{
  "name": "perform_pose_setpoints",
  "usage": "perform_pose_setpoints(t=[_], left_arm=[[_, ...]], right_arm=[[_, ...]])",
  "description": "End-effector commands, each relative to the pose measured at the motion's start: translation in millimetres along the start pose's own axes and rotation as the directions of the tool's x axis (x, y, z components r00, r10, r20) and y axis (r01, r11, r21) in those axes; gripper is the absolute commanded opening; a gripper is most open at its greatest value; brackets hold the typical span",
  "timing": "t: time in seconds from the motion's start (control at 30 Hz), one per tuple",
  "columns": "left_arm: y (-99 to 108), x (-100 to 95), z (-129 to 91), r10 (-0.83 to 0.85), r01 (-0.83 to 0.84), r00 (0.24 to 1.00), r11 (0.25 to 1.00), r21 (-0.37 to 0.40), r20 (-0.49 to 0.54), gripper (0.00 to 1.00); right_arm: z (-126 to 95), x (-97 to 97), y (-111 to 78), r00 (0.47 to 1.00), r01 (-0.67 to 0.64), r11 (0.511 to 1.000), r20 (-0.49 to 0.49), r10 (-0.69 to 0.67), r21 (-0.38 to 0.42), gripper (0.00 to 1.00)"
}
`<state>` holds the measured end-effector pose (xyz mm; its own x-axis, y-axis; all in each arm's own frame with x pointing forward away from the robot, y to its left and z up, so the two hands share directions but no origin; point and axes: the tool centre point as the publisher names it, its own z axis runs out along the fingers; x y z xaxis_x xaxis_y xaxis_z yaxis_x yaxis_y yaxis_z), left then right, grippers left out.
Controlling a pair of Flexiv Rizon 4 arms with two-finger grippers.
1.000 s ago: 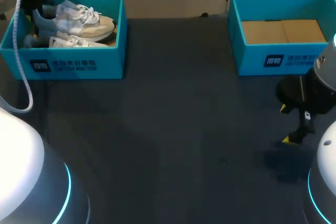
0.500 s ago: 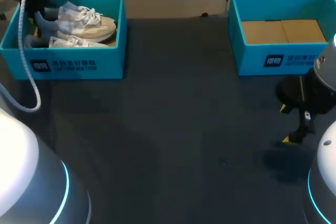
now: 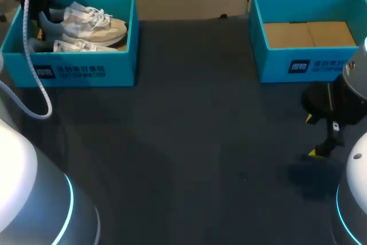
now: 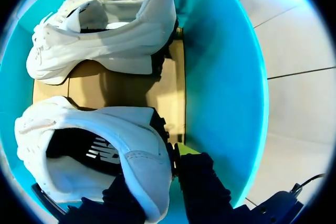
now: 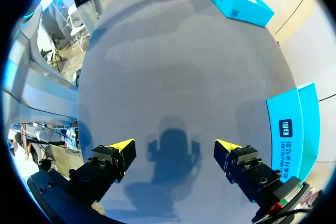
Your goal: Take the shoe out of the shoebox, open the shoe tongue, remove and reinsert the insole, then place the shoe into the shoebox
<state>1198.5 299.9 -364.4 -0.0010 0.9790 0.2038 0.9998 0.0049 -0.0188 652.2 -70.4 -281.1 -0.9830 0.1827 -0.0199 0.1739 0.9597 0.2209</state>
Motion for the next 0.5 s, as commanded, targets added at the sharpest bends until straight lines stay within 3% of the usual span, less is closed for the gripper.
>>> perform_pose_setpoints(t=[0.03,0.5], left_arm=[[2.3,-0.5,-2.9,0.007,-0.007,1.000,1.000,0.003,0.004,0.26],[-3.2,-8.4,-9.1,0.032,-0.032,0.999,0.999,-0.010,0.017,0.48]], right_arm=[[0.8,0.7,0.1,1.000,0.000,1.000,0.002,0.000,0.001,1.00],[0.8,0.7,0.1,1.000,0.000,1.000,0.002,0.000,0.001,1.00]])
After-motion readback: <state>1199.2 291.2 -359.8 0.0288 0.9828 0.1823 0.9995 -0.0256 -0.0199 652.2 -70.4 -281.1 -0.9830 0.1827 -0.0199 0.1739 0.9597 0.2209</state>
